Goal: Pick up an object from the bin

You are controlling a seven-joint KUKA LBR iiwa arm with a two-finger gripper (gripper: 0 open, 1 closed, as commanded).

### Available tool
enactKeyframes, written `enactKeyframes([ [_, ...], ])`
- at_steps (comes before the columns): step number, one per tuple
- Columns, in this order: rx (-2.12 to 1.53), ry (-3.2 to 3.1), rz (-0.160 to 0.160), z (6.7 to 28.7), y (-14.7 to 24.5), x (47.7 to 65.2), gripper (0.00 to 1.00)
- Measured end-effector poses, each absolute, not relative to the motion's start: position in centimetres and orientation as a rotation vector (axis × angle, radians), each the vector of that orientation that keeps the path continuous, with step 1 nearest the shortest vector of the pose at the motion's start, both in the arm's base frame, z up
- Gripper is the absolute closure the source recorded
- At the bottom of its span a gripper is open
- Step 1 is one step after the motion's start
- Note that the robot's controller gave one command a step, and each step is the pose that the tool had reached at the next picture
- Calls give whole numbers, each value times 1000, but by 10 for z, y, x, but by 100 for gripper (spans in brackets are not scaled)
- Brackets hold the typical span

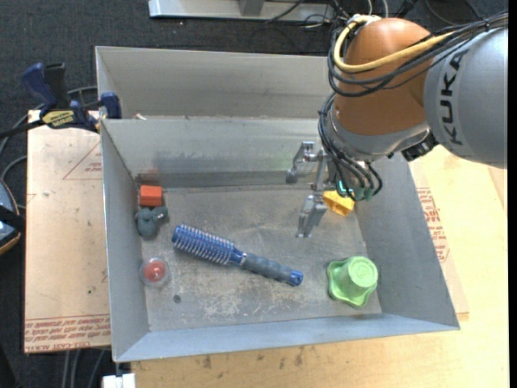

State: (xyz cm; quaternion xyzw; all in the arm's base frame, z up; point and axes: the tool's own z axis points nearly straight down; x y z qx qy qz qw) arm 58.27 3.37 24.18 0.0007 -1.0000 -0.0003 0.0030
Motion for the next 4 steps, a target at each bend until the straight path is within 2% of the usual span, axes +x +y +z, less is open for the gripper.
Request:
enactKeyframes([
  [1, 128, -3126, -3, 164, 77, 503, 0],
  [2, -162, -3142, -5, 75, 56, 512, 0],
  [3, -163, -3147, -6, 78, 56, 514, 100],
  [4, -138, -3147, -4, 234, 78, 516, 100],
])
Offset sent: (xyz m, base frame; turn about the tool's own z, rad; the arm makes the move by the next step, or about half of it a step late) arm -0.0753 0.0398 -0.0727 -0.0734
